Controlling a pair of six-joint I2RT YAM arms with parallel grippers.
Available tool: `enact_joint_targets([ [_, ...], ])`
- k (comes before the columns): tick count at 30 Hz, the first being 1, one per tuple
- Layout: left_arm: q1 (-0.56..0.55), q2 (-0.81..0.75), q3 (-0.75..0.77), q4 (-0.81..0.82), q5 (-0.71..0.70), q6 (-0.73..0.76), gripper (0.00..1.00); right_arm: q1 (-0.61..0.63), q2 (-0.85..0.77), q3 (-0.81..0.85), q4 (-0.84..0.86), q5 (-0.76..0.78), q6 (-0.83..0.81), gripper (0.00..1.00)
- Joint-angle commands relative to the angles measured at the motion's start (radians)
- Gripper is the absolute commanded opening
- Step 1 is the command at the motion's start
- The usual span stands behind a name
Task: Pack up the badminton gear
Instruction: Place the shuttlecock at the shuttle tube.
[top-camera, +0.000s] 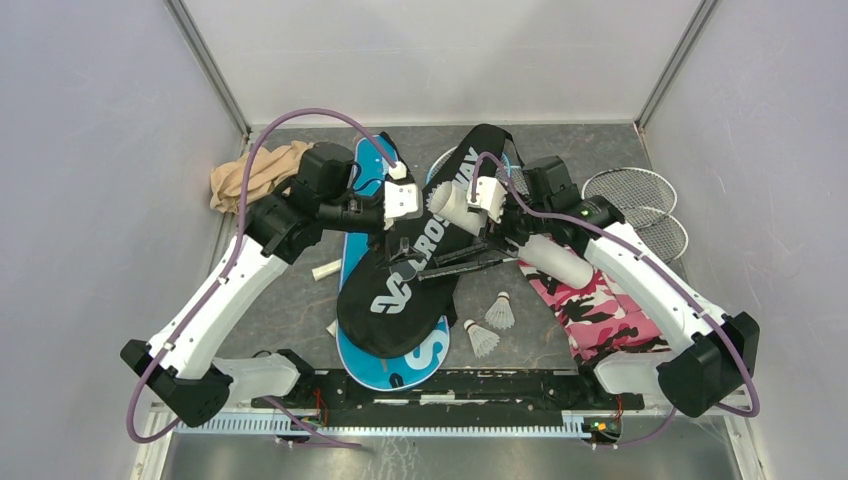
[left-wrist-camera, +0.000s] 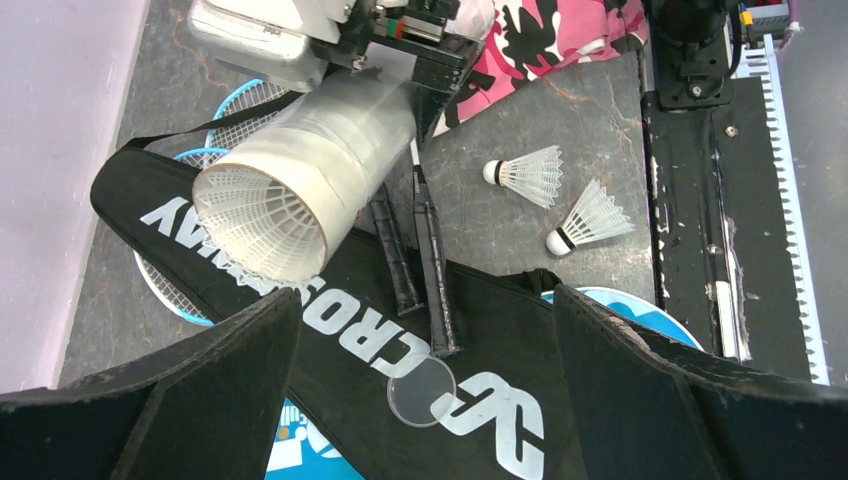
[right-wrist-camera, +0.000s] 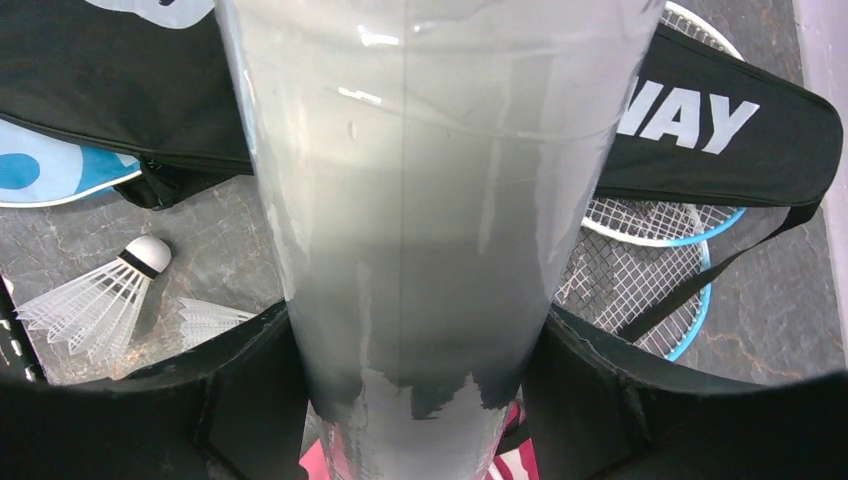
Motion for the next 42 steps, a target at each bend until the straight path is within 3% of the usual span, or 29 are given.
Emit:
enact_joint_targets([
  [1, 0.001, 0.010, 0.010, 0.068, -0.008, -0.060, 1.00, -0.004, -0.024, 0.002, 0.041, -0.040, -0.007, 0.06],
  [12, 0.000, 0.071, -0.008, 0.096, 0.037, 0.001, 1.00, -0.031, -0.028, 0.035, -0.004, -0.187, -0.030, 0.06],
  [26, -0.002, 0.133, -0.040, 0.082, 0.268, 0.048, 0.98, -0.043, -0.008, 0.049, -0.011, -0.255, -0.026, 0.07],
  [42, 0.000, 0.004, 0.015, 0.069, -0.020, 0.031, 1.00, -0.088, 0.019, 0.056, -0.005, -0.118, 0.024, 0.07],
])
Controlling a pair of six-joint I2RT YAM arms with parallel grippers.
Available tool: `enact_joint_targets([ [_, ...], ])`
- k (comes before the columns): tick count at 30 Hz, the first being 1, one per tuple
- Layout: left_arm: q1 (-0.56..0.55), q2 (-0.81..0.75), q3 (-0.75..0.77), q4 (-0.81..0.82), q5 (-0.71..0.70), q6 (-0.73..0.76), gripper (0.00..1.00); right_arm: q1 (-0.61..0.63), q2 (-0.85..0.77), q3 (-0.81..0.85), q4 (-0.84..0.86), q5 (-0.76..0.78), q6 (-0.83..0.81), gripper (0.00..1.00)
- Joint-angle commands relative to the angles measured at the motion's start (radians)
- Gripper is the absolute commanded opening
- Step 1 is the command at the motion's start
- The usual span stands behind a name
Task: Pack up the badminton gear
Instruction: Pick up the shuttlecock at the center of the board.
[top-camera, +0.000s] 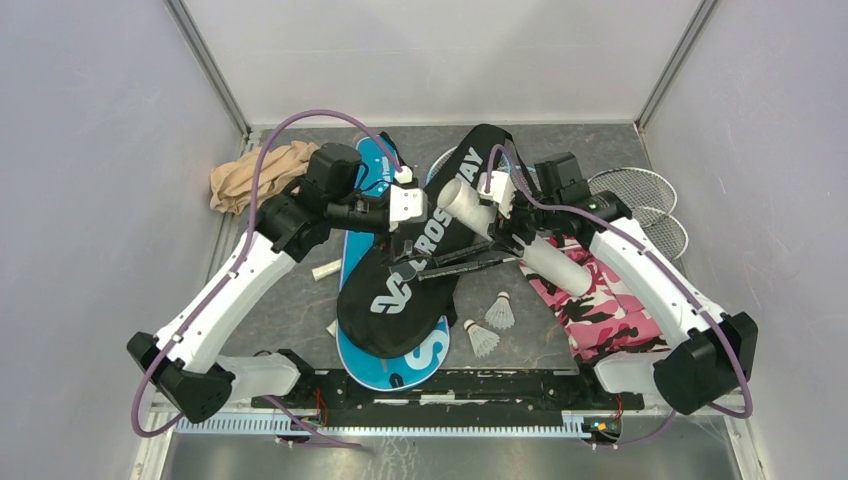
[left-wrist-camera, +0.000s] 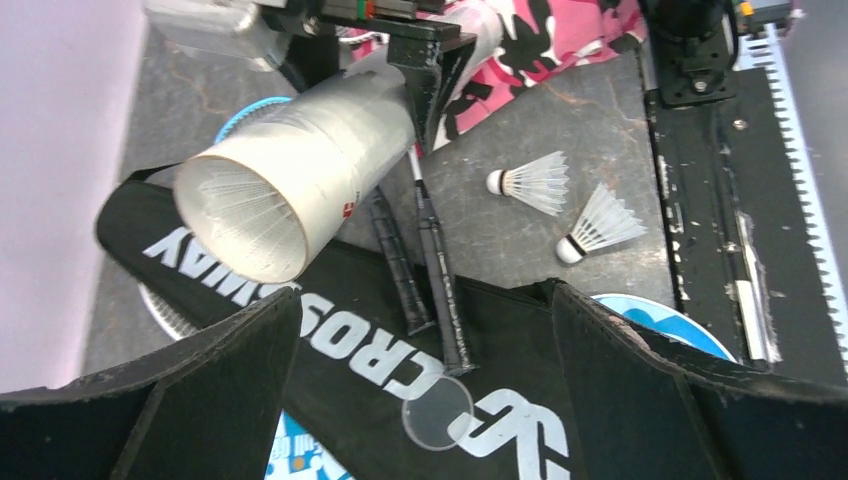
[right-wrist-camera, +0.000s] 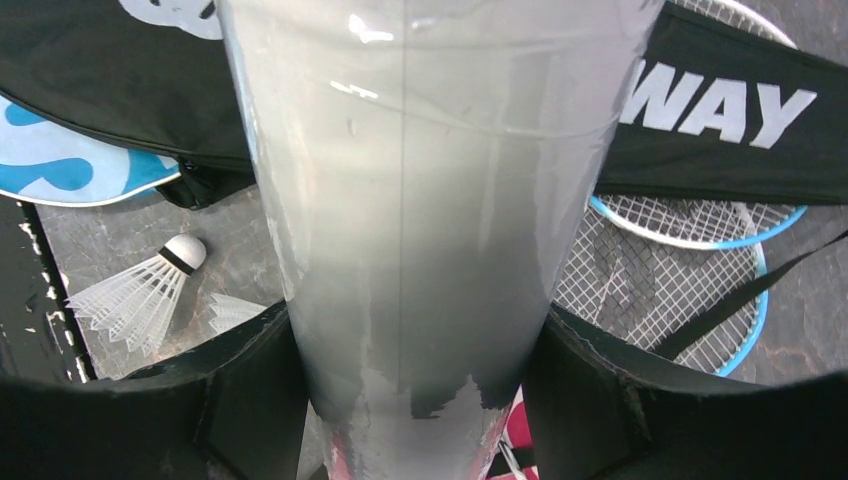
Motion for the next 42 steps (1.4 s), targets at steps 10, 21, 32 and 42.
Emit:
enact_joint_targets([
  [10, -0.012, -0.016, -0.025, 0.008, -0.116, -0.108, 1.00, -0.090, 0.043, 0.159, 0.080, 0.232, 0.207, 0.07],
  [21, -0.295, 0.092, -0.230, 0.231, -0.299, -0.256, 0.92, -0.210, 0.060, 0.188, 0.088, 0.256, 0.275, 0.07],
  [32, -0.550, 0.282, -0.268, 0.350, -0.519, -0.513, 0.87, -0.241, 0.034, 0.120, 0.091, 0.313, 0.252, 0.07],
  [42, -0.666, 0.422, -0.227, 0.385, -0.732, -0.622, 0.87, -0.254, 0.021, 0.084, 0.106, 0.311, 0.250, 0.07],
])
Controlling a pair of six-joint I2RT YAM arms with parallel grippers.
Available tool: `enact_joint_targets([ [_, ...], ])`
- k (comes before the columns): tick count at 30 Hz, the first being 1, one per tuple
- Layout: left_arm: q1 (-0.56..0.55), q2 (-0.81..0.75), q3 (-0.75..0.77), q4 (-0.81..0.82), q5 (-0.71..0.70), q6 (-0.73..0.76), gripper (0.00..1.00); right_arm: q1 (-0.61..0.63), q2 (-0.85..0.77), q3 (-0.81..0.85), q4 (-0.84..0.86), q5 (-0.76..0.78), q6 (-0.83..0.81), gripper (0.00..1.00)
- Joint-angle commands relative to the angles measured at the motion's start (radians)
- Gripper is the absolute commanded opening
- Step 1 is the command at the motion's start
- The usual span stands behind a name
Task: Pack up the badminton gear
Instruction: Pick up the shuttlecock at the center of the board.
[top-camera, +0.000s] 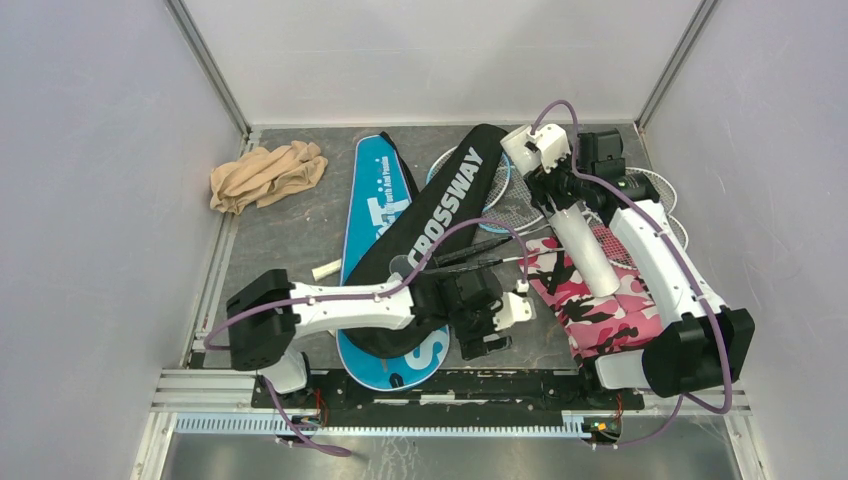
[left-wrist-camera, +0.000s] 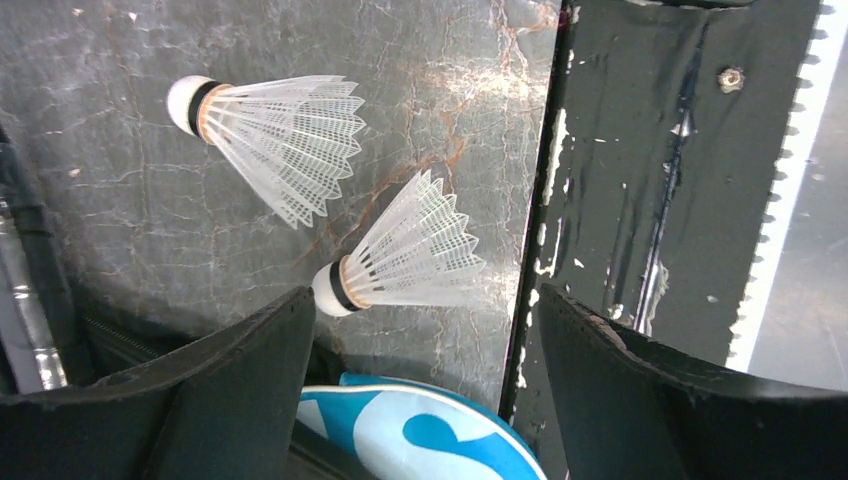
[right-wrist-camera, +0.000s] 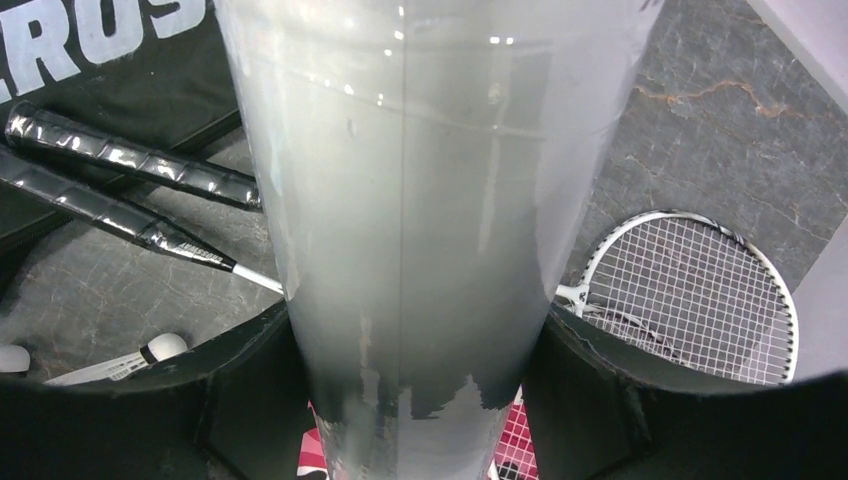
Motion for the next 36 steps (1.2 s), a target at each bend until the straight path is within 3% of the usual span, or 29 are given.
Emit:
enact_joint_targets([
  [1, -0.046, 0.066, 0.057, 0.046, -0.152, -0.091, 0.87, -0.006, -0.044, -0.014, 0.041, 0.003, 0.003, 0.07],
  [6, -0.052, 0.136, 0.093, 0.020, -0.238, -0.100, 0.83, -0.008, -0.054, -0.017, 0.038, -0.005, 0.000, 0.07],
  [12, -0.057, 0.142, 0.100, -0.002, -0.299, -0.058, 0.69, -0.010, -0.044, -0.016, 0.030, -0.028, -0.006, 0.07],
  [18, -0.056, 0.122, 0.099, -0.015, -0.308, -0.019, 0.43, -0.009, -0.025, 0.001, 0.021, -0.045, -0.009, 0.07],
  [31, -0.056, 0.029, 0.124, -0.061, -0.384, 0.117, 0.04, -0.008, -0.002, 0.042, -0.014, -0.077, -0.034, 0.08],
  [36, -0.051, -0.025, 0.150, -0.095, -0.403, 0.172, 0.02, -0.009, 0.001, 0.065, -0.043, -0.123, -0.072, 0.09],
])
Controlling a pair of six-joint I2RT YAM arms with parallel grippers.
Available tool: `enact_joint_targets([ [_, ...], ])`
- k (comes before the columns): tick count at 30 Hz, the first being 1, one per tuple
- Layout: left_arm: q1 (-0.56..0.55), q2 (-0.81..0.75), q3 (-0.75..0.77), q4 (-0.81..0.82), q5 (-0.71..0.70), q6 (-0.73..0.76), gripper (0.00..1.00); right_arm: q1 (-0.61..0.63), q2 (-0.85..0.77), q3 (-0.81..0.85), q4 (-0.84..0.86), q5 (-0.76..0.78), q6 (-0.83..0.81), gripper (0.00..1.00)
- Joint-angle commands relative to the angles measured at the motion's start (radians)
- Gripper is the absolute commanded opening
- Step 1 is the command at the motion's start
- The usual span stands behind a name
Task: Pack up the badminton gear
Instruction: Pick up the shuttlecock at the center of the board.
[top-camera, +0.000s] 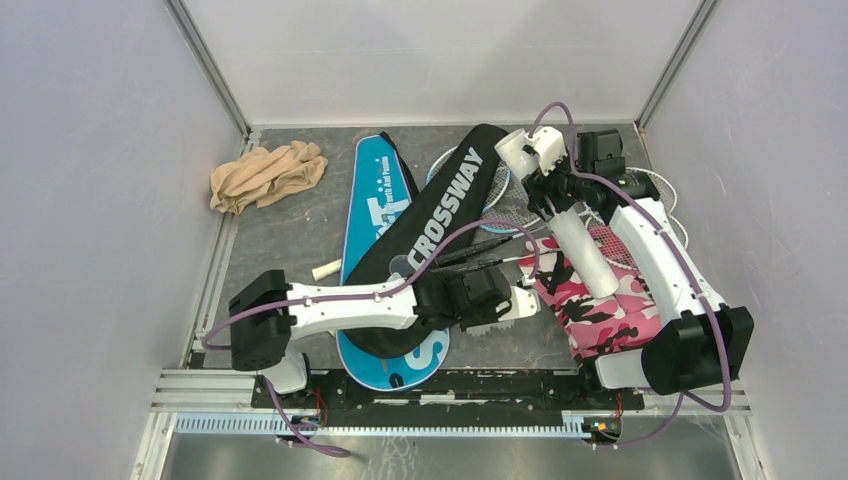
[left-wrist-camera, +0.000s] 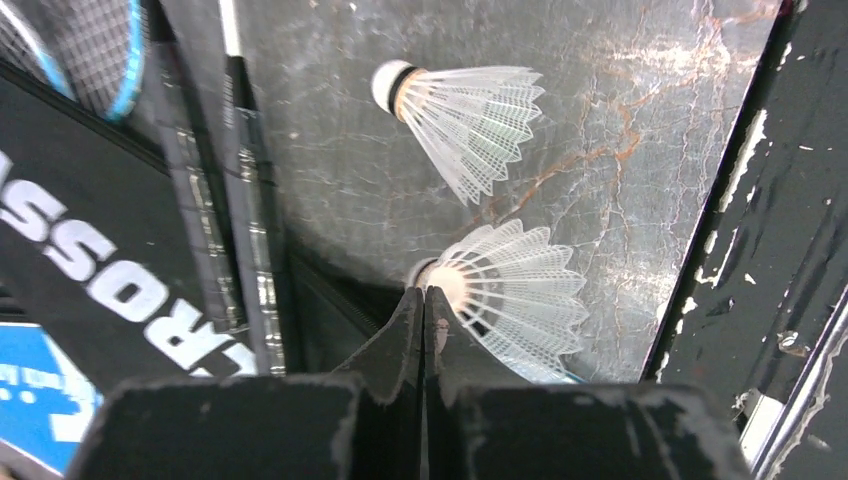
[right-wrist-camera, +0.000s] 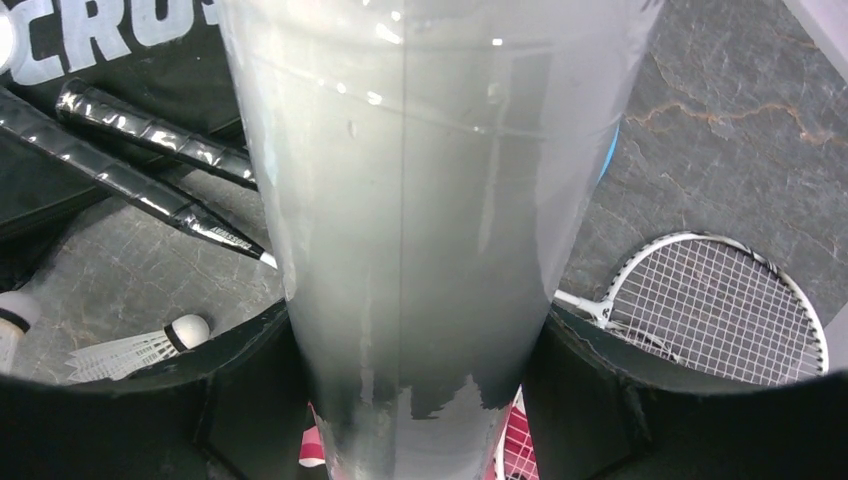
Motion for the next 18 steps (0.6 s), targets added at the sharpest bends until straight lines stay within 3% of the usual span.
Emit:
enact_joint_targets([
  [1, 0.004, -0.090, 0.065, -0.029, -0.029, 0.097, 0.02, -0.002, -0.005, 0.067, -0.016, -0.071, -0.051, 0.09],
  [7, 0.114, -0.148, 0.175, -0.148, 0.177, 0.069, 0.02, -0.002, -0.012, 0.070, -0.061, -0.155, -0.116, 0.10],
  [18, 0.539, -0.258, 0.399, -0.249, 0.626, -0.069, 0.02, 0.016, -0.034, 0.047, -0.137, -0.251, -0.256, 0.12],
])
